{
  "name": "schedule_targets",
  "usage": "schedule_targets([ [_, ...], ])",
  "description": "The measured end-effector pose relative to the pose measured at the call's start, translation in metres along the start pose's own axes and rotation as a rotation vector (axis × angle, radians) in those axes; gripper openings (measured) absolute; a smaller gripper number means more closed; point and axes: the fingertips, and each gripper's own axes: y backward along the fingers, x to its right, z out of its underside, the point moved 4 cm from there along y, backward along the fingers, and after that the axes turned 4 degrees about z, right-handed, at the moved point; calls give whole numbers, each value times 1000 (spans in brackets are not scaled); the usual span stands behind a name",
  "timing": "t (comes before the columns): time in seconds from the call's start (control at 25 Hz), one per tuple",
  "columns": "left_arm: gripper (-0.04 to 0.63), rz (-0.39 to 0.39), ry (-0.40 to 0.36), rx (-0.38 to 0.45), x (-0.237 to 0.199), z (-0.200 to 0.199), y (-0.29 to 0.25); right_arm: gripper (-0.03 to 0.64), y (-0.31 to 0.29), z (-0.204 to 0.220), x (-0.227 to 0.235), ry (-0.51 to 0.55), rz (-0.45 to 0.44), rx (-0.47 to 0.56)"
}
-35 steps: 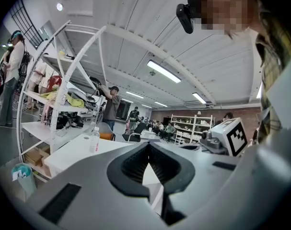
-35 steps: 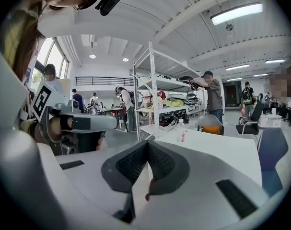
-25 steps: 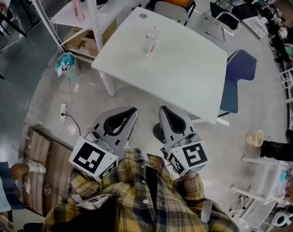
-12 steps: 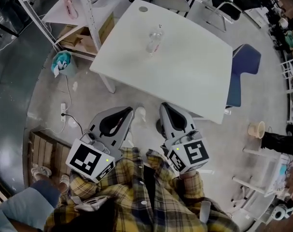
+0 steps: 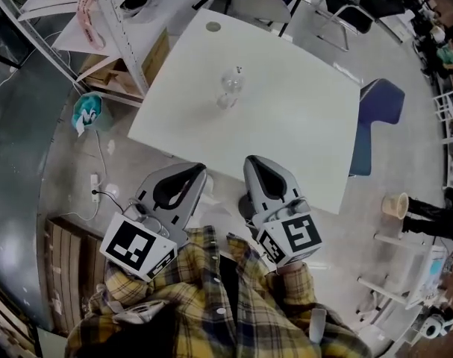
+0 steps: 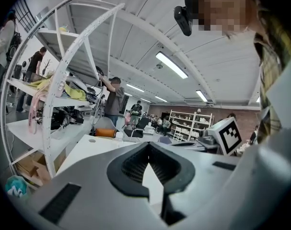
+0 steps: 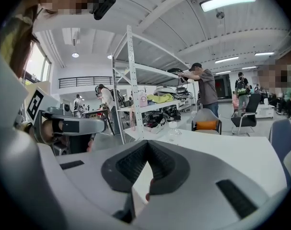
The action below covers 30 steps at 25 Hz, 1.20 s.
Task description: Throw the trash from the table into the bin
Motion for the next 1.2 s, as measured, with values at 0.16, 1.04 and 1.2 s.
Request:
schedule_targets([
  [0.16,8,5,-18,-12,-20,-17,-32,-2,-24,-13,25,1,-4,14],
  [1.04,8,57,-41,-14,-101,-61,-106,-1,-104,-43,76,-7,45,1],
  [1.2,8,96,-47,-27,-112,-66,-110,0,-111,-45,75,-40,71,7],
])
